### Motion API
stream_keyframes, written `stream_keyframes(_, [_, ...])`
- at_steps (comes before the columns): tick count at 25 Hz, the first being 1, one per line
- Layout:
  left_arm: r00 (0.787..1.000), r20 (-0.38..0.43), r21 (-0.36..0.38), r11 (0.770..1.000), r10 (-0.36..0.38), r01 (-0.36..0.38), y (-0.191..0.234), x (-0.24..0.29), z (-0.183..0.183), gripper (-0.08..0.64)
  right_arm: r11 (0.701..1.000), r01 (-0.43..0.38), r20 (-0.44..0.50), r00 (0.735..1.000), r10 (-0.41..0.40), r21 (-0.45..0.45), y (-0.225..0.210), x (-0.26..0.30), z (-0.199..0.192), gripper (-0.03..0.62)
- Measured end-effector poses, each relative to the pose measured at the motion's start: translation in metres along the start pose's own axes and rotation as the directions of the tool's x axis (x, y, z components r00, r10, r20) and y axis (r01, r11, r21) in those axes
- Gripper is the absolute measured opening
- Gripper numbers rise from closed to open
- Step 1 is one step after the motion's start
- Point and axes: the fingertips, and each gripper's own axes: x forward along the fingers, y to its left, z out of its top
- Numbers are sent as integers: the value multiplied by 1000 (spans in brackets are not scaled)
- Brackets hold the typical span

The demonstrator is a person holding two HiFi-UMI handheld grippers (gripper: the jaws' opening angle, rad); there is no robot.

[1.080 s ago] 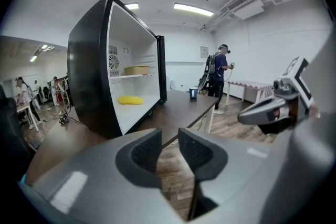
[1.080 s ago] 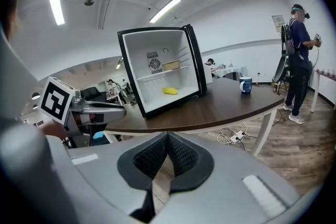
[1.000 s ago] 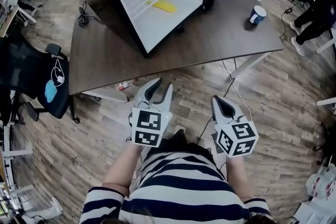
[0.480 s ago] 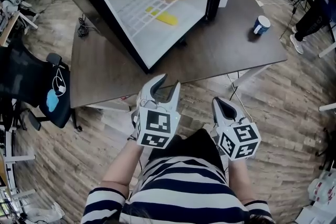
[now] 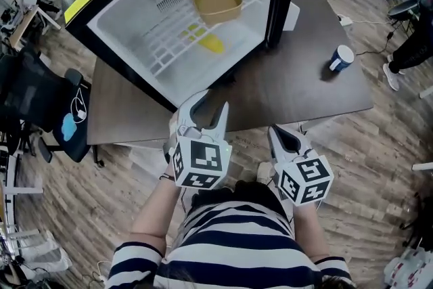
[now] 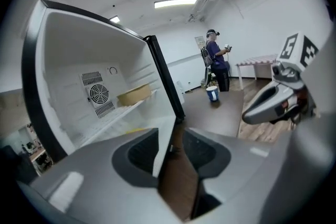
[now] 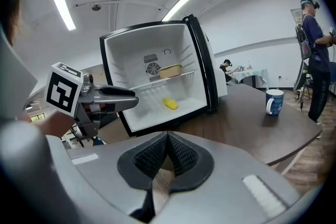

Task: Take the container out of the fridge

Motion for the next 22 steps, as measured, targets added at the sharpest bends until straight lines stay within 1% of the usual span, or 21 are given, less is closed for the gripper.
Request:
stream_keyframes(3, [999, -17, 31, 999, 30, -30, -1, 15, 16, 0, 999, -37, -12, 999, 37, -19, -17, 7, 10, -6])
stream_keyframes(6, [997, -25, 81, 994, 72, -70, 2, 28, 32, 0, 996, -76, -11, 997, 75, -50, -30, 14, 24, -6])
stream_keyframes(12, [985, -34, 184, 970, 166, -158, 21, 57, 59, 0, 986, -143, -30, 990, 141, -91, -52, 34, 39, -6])
stream_keyframes(14, [977, -32, 225, 954, 210, -197, 30, 64, 69, 0, 981, -168, -42, 986, 164, -102, -56, 39, 42, -6])
stream_keyframes(17, [960, -35, 294, 921, 277, -255, 43, 71, 79, 0, 969, -210, -59, 977, 203, -134, -62, 49, 49, -6])
stream_keyframes(19, [949, -27, 345, 894, 315, -287, 50, 77, 84, 0, 962, -225, -61, 974, 218, -153, -68, 58, 56, -6])
stream_keyframes(22, [931, -8, 426, 843, 365, -327, 57, 88, 91, 0, 956, -243, -61, 970, 236, -164, -76, 70, 64, -6])
